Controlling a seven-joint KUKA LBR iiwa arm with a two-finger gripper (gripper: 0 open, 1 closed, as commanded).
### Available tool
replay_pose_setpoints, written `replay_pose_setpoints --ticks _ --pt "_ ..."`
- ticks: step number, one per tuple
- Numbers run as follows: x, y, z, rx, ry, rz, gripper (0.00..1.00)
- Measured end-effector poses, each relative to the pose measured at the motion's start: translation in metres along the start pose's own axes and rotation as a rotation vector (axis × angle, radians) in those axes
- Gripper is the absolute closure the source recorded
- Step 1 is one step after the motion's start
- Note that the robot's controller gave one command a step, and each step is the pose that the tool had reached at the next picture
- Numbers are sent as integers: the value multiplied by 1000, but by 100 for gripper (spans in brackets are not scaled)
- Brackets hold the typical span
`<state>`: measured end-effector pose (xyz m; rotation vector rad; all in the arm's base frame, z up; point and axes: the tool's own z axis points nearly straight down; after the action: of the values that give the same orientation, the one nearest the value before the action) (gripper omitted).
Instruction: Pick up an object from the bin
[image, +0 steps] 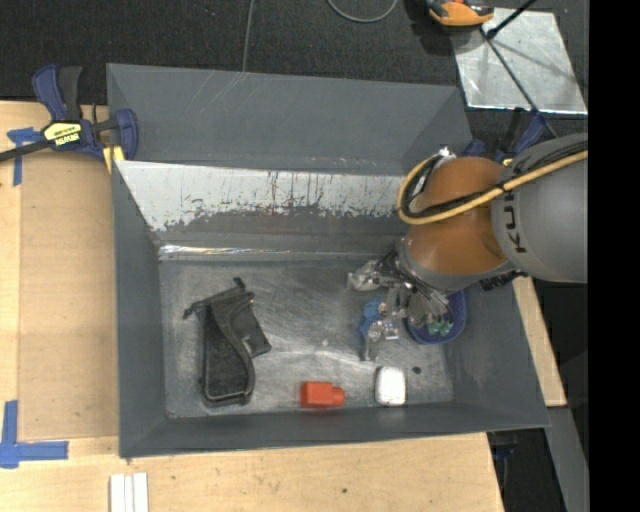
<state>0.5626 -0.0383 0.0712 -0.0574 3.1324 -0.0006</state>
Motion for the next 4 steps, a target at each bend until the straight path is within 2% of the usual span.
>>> replay_pose_setpoints --ticks 1,2,3,4 --pt "-6 0 -7 2 -20 -1 100" --pt "-2 0 -4 1 -5 -2 0" --pt "-25 7 -65 0 -3 0 0" --pt "-48 -105 -19 2 3 135 0"
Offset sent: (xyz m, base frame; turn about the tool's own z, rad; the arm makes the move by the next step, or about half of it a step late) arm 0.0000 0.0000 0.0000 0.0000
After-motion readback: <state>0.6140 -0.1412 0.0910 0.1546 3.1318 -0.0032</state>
